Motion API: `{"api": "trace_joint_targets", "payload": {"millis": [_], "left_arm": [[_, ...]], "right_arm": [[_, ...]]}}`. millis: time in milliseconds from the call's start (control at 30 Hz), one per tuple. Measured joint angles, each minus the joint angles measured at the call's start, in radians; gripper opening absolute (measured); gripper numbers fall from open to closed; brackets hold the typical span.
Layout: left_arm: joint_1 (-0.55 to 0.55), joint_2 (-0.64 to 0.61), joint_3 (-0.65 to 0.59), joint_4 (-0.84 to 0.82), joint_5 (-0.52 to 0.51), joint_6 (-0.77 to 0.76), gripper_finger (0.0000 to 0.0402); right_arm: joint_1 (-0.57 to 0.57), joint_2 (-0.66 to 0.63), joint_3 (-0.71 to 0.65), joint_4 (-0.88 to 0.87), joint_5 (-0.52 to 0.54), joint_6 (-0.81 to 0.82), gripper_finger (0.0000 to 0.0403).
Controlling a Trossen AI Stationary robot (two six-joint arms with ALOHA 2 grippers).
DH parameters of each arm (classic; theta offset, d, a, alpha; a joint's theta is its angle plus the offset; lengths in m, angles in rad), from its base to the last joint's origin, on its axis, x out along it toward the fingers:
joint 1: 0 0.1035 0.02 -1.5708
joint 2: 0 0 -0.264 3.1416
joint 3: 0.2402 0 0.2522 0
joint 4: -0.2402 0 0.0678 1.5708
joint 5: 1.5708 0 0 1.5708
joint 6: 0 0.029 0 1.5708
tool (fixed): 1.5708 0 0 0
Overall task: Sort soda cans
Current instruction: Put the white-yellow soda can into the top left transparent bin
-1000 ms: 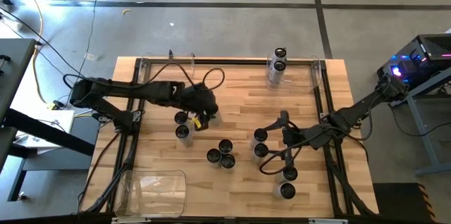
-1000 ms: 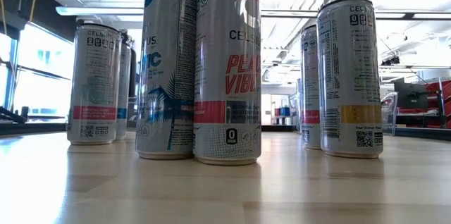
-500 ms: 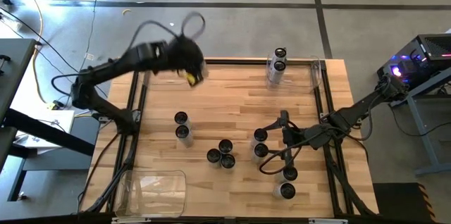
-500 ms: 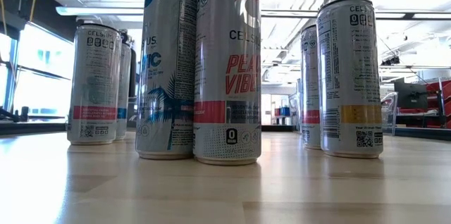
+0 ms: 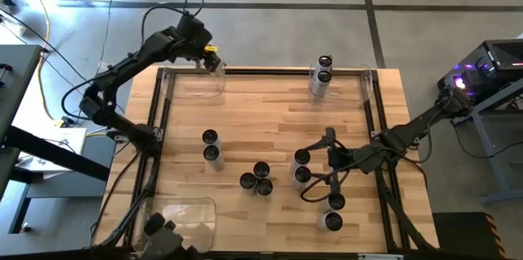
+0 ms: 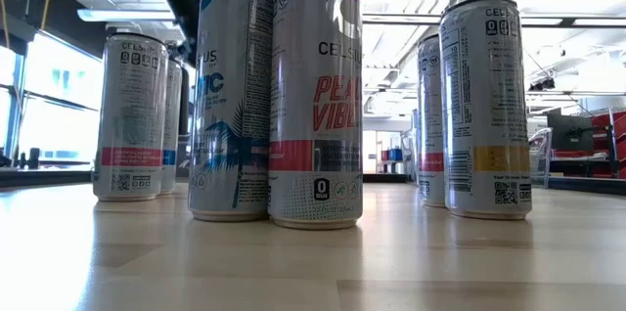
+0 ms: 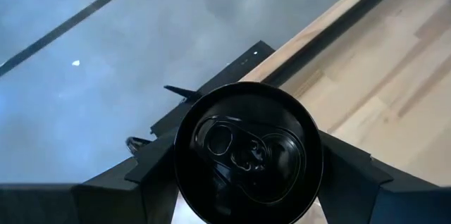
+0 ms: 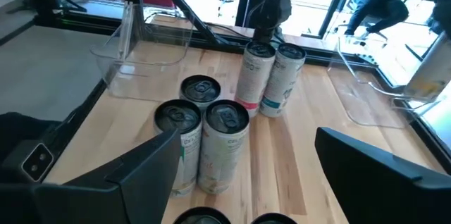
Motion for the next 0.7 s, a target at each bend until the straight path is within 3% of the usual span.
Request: {"api": "trace_joint_targets", "payload": {"millis": [433, 700], "left_arm": [[0.028, 0.166, -0.049, 0.076, 0.047, 0.004, 0.0249], [0.022, 0.193, -0.044, 0.092, 0.046, 0.016, 0.0283]], "right_arm": [[0.0, 0.0, 0.0, 0.0, 0.009, 0.006, 0.0322], [0.0, 0.0, 0.0, 0.0, 0.01, 0.008, 0.0322]]}}
